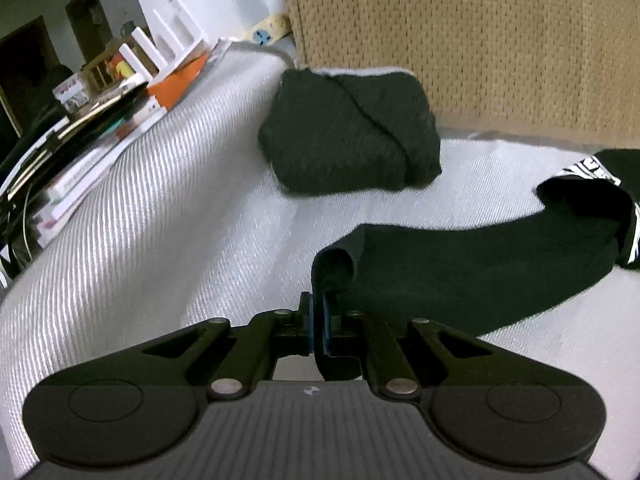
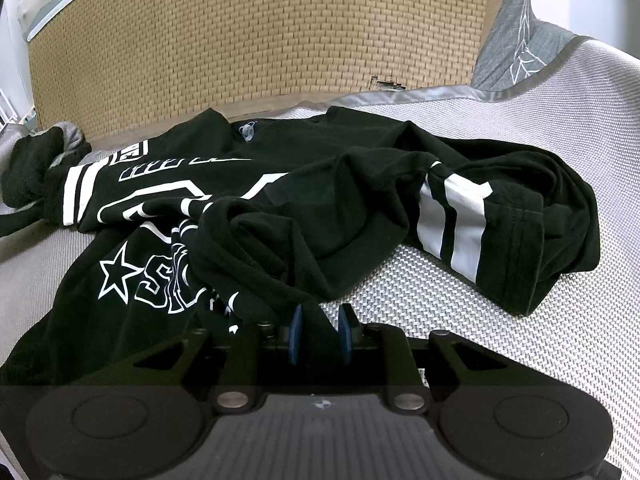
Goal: Fold clothes
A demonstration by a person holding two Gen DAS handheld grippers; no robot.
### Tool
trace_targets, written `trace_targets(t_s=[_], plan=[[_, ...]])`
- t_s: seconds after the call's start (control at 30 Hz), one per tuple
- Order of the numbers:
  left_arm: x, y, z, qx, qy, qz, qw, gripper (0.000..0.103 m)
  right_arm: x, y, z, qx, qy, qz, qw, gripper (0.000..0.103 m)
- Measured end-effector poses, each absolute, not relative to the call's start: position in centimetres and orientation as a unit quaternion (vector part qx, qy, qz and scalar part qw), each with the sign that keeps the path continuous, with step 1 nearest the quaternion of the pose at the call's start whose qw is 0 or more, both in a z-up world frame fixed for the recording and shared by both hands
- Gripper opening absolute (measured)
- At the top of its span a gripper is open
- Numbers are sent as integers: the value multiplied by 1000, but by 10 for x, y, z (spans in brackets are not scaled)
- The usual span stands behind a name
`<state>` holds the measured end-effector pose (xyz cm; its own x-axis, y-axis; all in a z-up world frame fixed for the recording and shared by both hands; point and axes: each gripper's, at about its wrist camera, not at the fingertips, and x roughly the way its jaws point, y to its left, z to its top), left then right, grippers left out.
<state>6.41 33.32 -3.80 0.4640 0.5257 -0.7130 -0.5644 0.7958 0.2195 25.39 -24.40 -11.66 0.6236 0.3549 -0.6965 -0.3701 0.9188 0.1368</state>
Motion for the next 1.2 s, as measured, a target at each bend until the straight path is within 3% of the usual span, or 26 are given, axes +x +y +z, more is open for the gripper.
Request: trace_targets(t_s=[0.43,0.73,1.2], plan=[[57,348,-78,-25,469,313,825,8,254,-243,-117,-11,386,200,900,24],[54,346,-92,-47,484,293,823,16,254,-241,-118,-14,388,199,900,24],[132,254,-54,-15,444,163,881,21,253,-239,-118,-16,388,198,900,24]])
